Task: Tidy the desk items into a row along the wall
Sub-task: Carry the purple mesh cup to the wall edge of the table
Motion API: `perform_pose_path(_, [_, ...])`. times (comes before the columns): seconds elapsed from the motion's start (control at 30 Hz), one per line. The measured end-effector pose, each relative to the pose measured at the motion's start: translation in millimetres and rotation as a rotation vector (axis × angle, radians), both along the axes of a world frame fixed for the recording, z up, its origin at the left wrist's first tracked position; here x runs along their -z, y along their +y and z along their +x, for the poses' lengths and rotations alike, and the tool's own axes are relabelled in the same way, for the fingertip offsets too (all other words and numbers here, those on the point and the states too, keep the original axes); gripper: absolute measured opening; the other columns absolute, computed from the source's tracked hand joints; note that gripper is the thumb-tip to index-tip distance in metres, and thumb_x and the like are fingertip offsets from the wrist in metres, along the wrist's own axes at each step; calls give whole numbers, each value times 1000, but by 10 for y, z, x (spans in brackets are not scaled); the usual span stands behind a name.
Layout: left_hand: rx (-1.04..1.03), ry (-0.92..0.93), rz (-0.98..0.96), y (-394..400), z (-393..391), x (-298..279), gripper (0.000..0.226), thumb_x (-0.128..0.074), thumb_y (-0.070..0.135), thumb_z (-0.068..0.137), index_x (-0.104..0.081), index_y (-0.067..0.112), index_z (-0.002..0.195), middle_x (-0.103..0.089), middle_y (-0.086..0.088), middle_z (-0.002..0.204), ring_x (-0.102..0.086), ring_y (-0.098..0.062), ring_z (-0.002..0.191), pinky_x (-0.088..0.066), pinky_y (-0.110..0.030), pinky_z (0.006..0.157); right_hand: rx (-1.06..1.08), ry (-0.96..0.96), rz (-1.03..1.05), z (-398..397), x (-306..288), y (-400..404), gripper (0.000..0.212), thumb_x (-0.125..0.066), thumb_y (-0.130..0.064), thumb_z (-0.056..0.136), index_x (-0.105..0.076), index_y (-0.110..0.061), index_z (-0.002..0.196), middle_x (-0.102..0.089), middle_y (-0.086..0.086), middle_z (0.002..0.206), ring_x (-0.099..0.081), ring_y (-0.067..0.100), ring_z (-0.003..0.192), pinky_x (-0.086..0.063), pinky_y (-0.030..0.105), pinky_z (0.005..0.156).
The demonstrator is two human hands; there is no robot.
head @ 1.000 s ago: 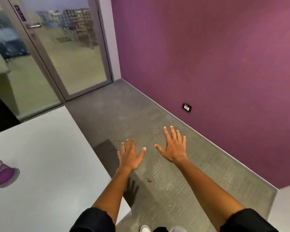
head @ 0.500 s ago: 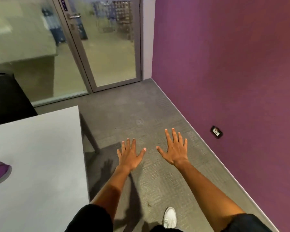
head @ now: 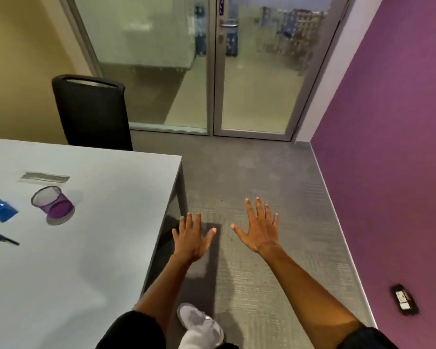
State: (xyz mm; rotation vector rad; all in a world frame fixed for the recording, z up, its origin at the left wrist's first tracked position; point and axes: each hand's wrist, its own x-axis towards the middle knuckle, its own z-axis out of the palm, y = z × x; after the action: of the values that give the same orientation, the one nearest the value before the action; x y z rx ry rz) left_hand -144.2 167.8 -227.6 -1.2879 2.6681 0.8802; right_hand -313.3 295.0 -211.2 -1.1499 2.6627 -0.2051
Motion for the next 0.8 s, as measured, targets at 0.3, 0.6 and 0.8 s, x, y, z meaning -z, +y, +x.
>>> perform_pose_path(0.3, [-309, -30, -4, -1491, 279, 75, 78, -24, 69, 89, -2, 28, 152, 8, -4, 161, 11, -27, 148, 1, -55, 117, -294, 20, -3, -4, 33, -1956, 91, -38, -74, 82, 4, -32, 151, 5, 5, 161, -4, 34, 147, -11, 59, 116])
perform_pose_path(0.6, [-780, 10, 65, -2389, 1318, 111, 80, -32, 65, 91, -3, 23, 152, 3, -5, 161, 7, -27, 148, -3, -53, 118, -694, -37, 28, 811, 224, -3623, 92, -33, -76, 83, 10, -30, 151, 10, 5, 161, -3, 34, 148, -9, 57, 115])
perform_pose_path(0.8, [-1068, 53, 130, -2880, 1814, 257, 88, -46, 58, 90, -1, 14, 152, -1, -9, 161, 1, -32, 148, -9, -52, 117, -964, -172, 32, 1404, 477, -4558, 91, -46, -63, 87, 5, -26, 152, 3, 5, 161, -9, 31, 147, -14, 51, 117])
